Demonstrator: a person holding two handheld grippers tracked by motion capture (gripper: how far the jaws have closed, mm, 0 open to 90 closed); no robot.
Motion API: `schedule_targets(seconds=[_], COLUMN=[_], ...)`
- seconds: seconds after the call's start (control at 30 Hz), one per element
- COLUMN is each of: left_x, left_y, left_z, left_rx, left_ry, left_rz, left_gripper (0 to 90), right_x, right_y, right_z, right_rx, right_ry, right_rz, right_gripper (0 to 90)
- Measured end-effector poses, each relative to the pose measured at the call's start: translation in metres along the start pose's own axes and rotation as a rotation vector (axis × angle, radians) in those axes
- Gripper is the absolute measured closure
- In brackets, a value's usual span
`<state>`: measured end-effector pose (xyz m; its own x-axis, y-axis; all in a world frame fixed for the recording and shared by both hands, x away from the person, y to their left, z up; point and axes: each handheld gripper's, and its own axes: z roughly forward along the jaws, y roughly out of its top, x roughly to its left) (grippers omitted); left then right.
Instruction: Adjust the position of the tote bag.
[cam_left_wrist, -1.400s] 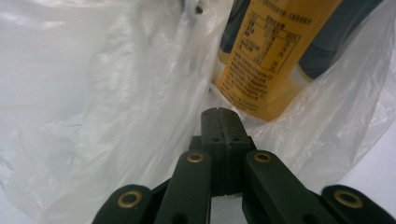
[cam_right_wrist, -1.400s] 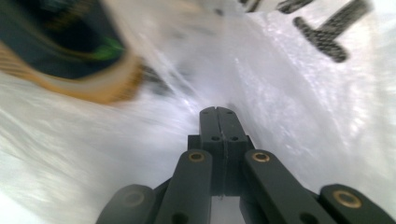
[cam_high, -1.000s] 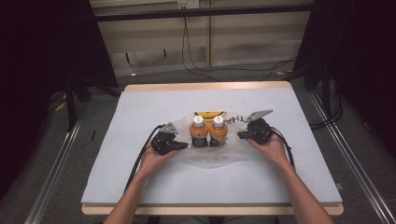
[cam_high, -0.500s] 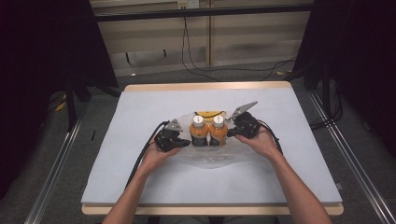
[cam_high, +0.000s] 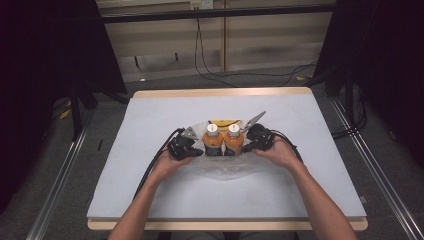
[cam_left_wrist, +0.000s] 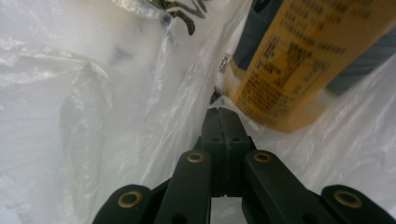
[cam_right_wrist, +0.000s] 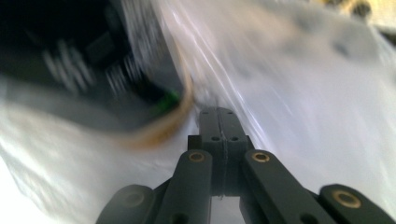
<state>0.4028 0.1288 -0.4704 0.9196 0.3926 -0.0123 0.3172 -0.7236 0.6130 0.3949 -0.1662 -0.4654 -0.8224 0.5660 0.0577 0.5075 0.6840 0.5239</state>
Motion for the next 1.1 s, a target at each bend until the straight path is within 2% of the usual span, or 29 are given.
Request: schedule_targets(seconds=[0.03,0.07,0.1,0.13,0.2,0.23,0.3,0.37,0.6,0.83,0.87,1.0,1.03,1.1], left_x=[0.002,0.004,0.004,0.002,0.001,0.001,0.004,0.004,0.003,0.002,0.001,-0.003,-0.003,-0.003], left_y=[-0.001,-0.002,-0.002,-0.003,-0.002,-0.003,-0.003,-0.004,-0.006,-0.007,-0.007,-0.005,-0.005,-0.006], left_z=[-0.001,-0.002,-0.002,-0.001,-0.003,-0.002,-0.004,-0.005,-0.008,-0.013,-0.013,-0.014,-0.014,-0.014], left_rx=[0.015,0.019,0.01,-0.012,0.014,0.004,0.024,0.021,0.037,0.087,0.092,0.123,0.127,0.115], left_ry=[0.001,0.006,0.017,0.024,0.04,0.039,0.025,0.03,0.043,0.06,0.064,0.083,0.082,0.08], left_rz=[0.017,0.017,0.01,-0.021,-0.003,-0.005,0.004,-0.003,0.012,0.067,0.07,0.115,0.12,0.095], left_gripper=[90.0,90.0,90.0,90.0,90.0,90.0,90.0,90.0,90.0,90.0,90.0,90.0,90.0,90.0], right_x=[-0.001,-0.002,-0.002,-0.003,-0.004,-0.004,-0.004,-0.005,-0.002,0.0,0.002,0.004,0.004,0.003], right_y=[-0.001,-0.003,-0.004,-0.006,-0.008,-0.01,-0.012,-0.015,-0.018,-0.021,-0.021,-0.023,-0.024,-0.027], right_z=[-0.002,-0.003,-0.005,-0.006,-0.008,-0.01,-0.013,-0.015,-0.019,-0.023,-0.024,-0.026,-0.028,-0.03], right_rx=[0.008,0.013,0.023,0.024,0.038,0.046,0.071,0.075,0.106,0.156,0.165,0.208,0.218,0.229], right_ry=[-0.011,-0.015,-0.014,-0.02,-0.033,-0.043,-0.06,-0.064,-0.088,-0.11,-0.112,-0.12,-0.121,-0.121], right_rz=[-0.006,-0.013,-0.014,-0.025,-0.039,-0.056,-0.058,-0.067,-0.105,-0.148,-0.142,-0.169,-0.171,-0.175], right_gripper=[90.0,90.0,90.0,90.0,90.0,90.0,90.0,90.0,90.0,90.0,90.0,90.0,90.0,90.0])
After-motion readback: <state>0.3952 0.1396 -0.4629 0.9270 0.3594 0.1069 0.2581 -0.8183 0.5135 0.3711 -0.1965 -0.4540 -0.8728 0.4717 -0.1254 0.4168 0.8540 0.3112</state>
